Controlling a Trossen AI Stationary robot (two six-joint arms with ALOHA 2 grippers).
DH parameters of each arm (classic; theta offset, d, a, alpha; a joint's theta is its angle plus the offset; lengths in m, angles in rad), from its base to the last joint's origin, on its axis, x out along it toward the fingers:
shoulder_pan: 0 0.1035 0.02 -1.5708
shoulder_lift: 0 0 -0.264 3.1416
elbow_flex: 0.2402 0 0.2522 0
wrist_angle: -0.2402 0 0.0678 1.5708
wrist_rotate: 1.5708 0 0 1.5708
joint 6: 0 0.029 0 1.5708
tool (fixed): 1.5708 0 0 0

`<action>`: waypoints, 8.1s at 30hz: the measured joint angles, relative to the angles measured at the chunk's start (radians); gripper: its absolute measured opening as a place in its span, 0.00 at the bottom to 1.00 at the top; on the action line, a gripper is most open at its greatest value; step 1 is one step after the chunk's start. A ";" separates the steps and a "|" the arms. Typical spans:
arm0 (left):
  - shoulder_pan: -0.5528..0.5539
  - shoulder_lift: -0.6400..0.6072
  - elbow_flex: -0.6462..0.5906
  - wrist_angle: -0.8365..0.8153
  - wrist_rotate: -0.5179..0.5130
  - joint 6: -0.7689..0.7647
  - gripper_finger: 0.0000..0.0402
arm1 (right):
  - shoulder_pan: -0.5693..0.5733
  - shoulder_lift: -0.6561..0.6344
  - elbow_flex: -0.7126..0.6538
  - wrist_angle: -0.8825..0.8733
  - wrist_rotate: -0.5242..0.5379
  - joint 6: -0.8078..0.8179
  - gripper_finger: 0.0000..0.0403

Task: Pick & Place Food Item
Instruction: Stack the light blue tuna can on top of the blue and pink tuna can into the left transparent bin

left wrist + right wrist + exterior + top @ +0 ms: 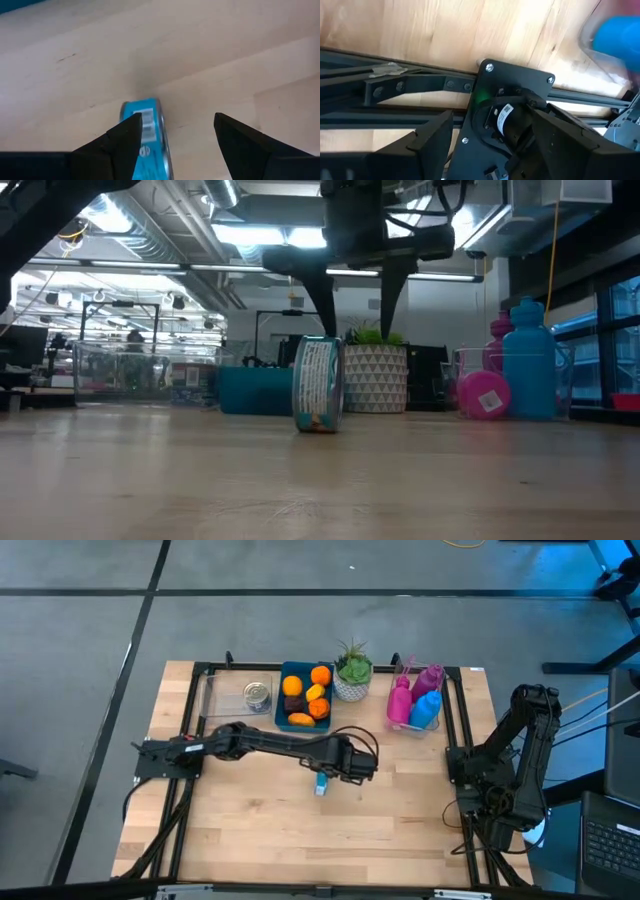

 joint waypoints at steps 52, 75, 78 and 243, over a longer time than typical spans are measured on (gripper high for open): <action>-0.017 0.075 -0.007 -0.070 0.128 -0.120 0.60 | 0.001 0.000 0.000 0.001 0.036 0.017 0.67; -0.012 0.097 -0.007 -0.107 0.146 -0.001 0.28 | 0.001 0.000 0.000 0.001 0.036 0.023 0.67; -0.021 0.081 0.015 -0.179 0.067 0.009 0.28 | 0.001 0.000 0.000 0.001 0.036 0.023 0.67; 0.735 -1.134 -1.500 0.654 -0.234 2.274 0.58 | -0.669 0.174 0.000 1.103 0.507 -0.093 0.67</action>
